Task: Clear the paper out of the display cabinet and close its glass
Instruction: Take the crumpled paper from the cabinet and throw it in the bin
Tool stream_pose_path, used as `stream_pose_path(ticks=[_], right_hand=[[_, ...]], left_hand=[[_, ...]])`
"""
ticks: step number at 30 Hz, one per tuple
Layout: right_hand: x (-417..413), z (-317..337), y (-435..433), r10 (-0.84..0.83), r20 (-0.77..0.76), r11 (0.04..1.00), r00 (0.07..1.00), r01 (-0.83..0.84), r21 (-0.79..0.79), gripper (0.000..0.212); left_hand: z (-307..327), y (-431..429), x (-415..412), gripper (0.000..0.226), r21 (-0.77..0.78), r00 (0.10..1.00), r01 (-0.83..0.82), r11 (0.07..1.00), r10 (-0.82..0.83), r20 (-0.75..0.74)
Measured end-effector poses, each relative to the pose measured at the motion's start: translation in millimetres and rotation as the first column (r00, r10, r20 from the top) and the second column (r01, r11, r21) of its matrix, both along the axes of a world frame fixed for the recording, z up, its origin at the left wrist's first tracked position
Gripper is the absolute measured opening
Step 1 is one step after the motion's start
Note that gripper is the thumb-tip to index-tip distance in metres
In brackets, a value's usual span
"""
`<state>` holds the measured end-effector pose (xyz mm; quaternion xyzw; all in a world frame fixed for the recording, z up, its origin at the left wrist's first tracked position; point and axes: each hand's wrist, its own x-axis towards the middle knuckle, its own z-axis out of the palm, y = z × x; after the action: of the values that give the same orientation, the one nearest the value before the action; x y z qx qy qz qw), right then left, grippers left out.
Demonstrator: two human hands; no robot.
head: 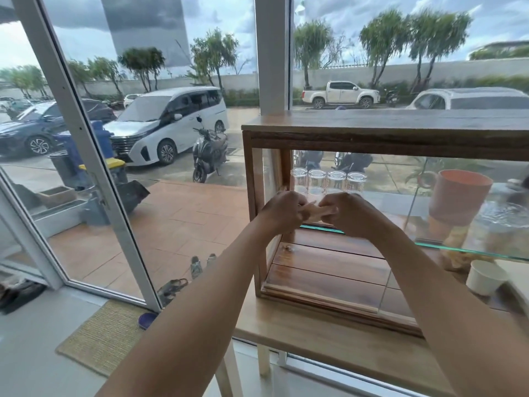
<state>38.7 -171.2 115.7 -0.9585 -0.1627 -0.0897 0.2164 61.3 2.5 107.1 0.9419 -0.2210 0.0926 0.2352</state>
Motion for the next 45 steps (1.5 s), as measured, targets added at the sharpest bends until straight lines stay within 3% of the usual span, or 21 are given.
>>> stream_pose_path(ticks=[2, 5, 11, 17, 22, 25, 27, 30, 34, 38, 45], right_hand=[[-8.4, 0.2, 1.8, 0.019, 0.009, 0.997, 1.0, -0.02, 0.071, 0.012], [-29.6, 5.9, 10.6, 0.091, -0.024, 0.975, 0.996, -0.084, 0.204, 0.003], [-63.4, -7.0, 63.6, 0.372, -0.184, 0.861, 0.91, -0.264, 0.434, 0.006], [-69.0, -59.2, 147.1, 0.588, -0.392, 0.754, 0.708, -0.305, 0.581, 0.009], [-77.4, -124.4, 214.7, 0.722, -0.544, 0.674, 0.429, -0.255, 0.693, 0.01], [-84.2, -176.1, 250.3, 0.702, -0.646, 0.709, 0.301, -0.203, 0.675, 0.029], [-90.9, -217.1, 269.3, 0.662, -0.718, 0.748, 0.216, -0.135, 0.649, 0.036], [-102.7, -281.5, 289.1, 0.592, -0.798, 0.805, 0.114, -0.036, 0.592, 0.036], [-113.8, -369.9, 302.4, 0.498, -0.866, 0.863, 0.056, 0.063, 0.501, 0.033], [-116.3, -470.1, 302.7, 0.391, -0.92, 0.917, 0.021, 0.073, 0.391, 0.024], [-113.7, -636.5, 293.5, 0.225, -0.974, 0.969, 0.008, 0.105, 0.225, 0.027]], left_hand=[[2.4, 3.4, -19.6, 0.023, -0.042, 0.999, 0.001, 0.999, 0.001, 0.043], [-0.1, 21.1, -52.1, 0.018, -0.242, 1.0, -0.022, 0.97, 0.025, 0.009], [-28.9, 87.9, -116.4, 0.032, -0.472, 0.99, -0.123, 0.873, 0.076, -0.117], [-71.4, 165.6, -166.7, 0.017, -0.571, 0.924, -0.337, 0.748, 0.147, -0.353], [-137.6, 229.3, -204.6, 0.04, -0.57, 0.783, -0.585, 0.577, 0.221, -0.581], [-181.9, 250.8, -228.0, 0.022, -0.561, 0.691, -0.694, 0.451, 0.197, -0.696], [-217.5, 261.8, -240.1, 0.022, -0.52, 0.619, -0.766, 0.377, 0.216, -0.755], [-280.3, 272.3, -253.4, 0.034, -0.457, 0.517, -0.847, 0.271, 0.22, -0.827], [-367.5, 266.5, -264.4, 0.009, -0.365, 0.383, -0.923, 0.119, 0.222, -0.896], [-460.6, 253.4, -264.5, 0.013, -0.25, 0.259, -0.966, 0.07, 0.183, -0.948], [-632.6, 237.2, -251.4, 0.007, -0.033, 0.044, -0.998, 0.058, 0.194, -0.98]])
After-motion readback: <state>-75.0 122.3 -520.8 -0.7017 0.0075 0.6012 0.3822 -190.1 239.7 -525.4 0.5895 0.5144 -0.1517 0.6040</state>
